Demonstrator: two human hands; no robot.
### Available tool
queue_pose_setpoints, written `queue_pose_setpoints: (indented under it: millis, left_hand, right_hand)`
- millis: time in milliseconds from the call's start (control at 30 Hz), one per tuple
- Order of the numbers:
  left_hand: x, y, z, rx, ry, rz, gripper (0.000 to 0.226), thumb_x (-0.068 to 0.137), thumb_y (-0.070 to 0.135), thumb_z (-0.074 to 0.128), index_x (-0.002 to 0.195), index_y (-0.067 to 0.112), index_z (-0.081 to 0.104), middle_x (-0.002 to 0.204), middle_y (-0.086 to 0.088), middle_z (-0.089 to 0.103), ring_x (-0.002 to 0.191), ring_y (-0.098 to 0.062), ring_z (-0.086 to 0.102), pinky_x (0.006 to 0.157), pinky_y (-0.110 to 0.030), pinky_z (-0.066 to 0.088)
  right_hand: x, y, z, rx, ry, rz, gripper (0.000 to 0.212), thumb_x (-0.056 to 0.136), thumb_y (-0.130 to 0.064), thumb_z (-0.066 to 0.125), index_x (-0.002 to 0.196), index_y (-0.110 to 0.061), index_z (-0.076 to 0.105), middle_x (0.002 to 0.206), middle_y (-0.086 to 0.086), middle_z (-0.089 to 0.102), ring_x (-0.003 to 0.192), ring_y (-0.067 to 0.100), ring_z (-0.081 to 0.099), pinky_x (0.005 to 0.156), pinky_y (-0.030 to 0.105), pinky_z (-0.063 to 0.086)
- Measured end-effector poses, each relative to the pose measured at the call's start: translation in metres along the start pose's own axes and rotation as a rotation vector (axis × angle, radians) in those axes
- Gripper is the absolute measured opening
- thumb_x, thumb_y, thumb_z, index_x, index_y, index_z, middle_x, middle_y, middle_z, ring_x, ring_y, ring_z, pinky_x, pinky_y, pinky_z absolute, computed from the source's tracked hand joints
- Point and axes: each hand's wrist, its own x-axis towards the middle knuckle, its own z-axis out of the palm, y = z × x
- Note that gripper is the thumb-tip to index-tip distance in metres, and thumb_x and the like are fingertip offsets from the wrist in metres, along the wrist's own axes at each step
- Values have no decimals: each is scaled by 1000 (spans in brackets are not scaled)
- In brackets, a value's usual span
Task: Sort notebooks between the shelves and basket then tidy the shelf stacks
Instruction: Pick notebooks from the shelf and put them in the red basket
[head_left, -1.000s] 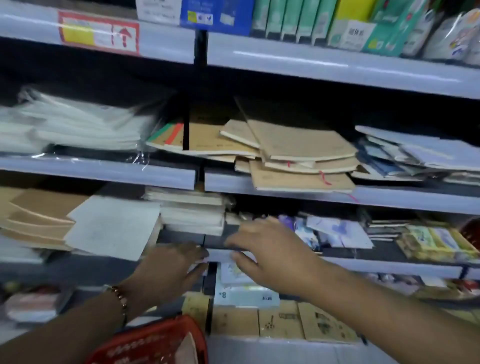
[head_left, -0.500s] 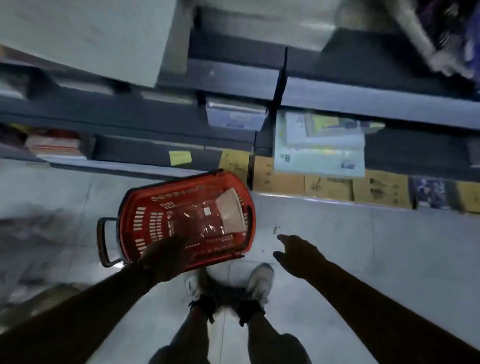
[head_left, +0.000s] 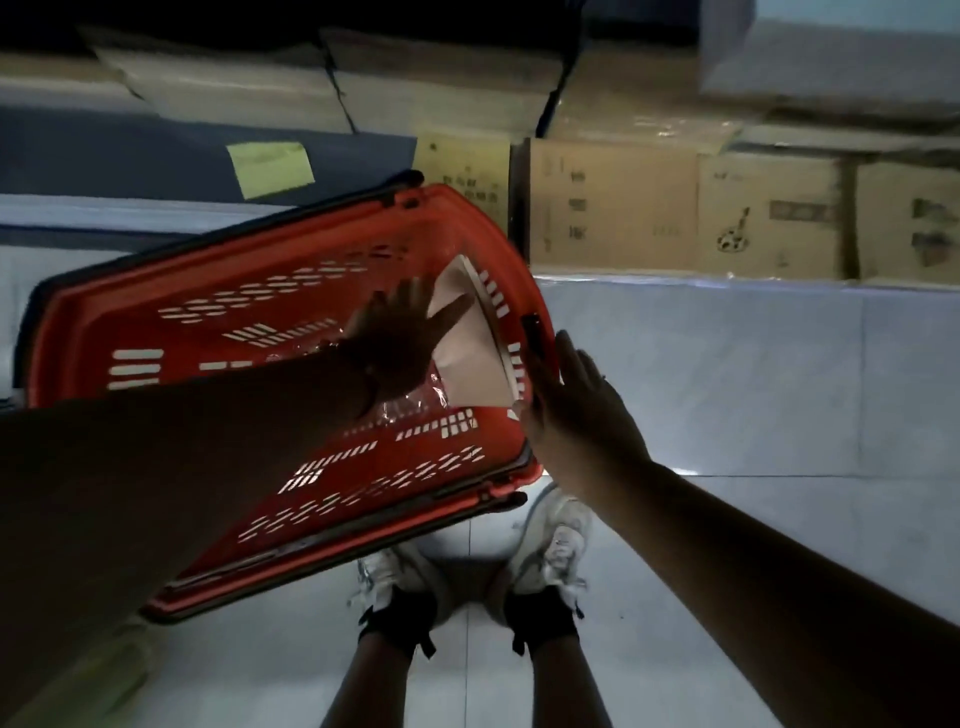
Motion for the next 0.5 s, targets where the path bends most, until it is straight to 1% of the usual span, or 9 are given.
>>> queue_pose_setpoints:
  millis: [67,133,167,233,300,333,400,467,500]
  left_hand:
    - [11,11,2,81,102,84,70,101,17,42,157,30,2,163,-24,-1,149,-46,9,118,-59,23]
    - [19,21,12,90,121,148,60,104,22,35,158,23,8,163,-24,-1,150,-45,6,119,-59,17]
    - [22,23,19,91,155,162,55,104,23,31,157,21,15,163,-24,2,150,-45,7,119,-60,18]
    - [27,23,24,67,256,157,44,104,24,30,147,16,37,159,-29,19,146,-50,17,113,-63,26]
    - [32,24,19,39,312,160,34,103,24,38,131,10,51,147,-31,39,140,-52,30,109,-64,32]
    - [35,22,15,46,337,168,30,101,25,45,126,10,55,142,-30,44,138,-51,34,108,-65,33]
    - [37,21,4,128,311,190,30,95,27,56,121,13,60,137,-25,51,136,-49,39,110,-63,34]
    - [32,19,3,212,312,231,30,89,28,65,116,15,65,127,-18,62,130,-42,49,109,-57,38]
    - [30,14,9,207,325,253,31,84,27,72,112,16,67,120,-13,67,123,-38,55,107,-54,41]
  right_hand:
    - [8,3,11,24,80,-9,78,98,-39,52,158,-31,3,162,15,16,143,37,34,106,53,45]
    - [5,3,23,59,77,2,80,97,-42,53,157,-33,1,165,13,9,145,37,32,106,50,46]
    - [3,5,26,75,84,12,80,97,-42,52,157,-34,0,165,12,7,145,36,33,104,49,48]
    - [3,8,31,127,106,-7,79,97,-43,49,157,-35,-2,166,11,3,144,35,35,100,48,52]
    - [3,9,32,170,114,-21,78,97,-46,44,156,-39,-6,166,8,0,143,33,37,97,47,54]
    - [4,11,35,173,122,-30,77,97,-48,42,155,-41,-8,166,7,-3,143,32,38,96,46,55]
    - [4,9,36,192,116,-32,76,96,-50,40,155,-43,-9,166,5,-5,142,31,39,95,44,56]
    - [5,11,39,214,132,-10,76,97,-49,42,155,-44,-7,166,4,-6,143,30,37,95,44,56]
    - [4,10,38,218,127,-1,74,97,-49,41,155,-44,-6,166,3,-6,144,30,35,96,45,55]
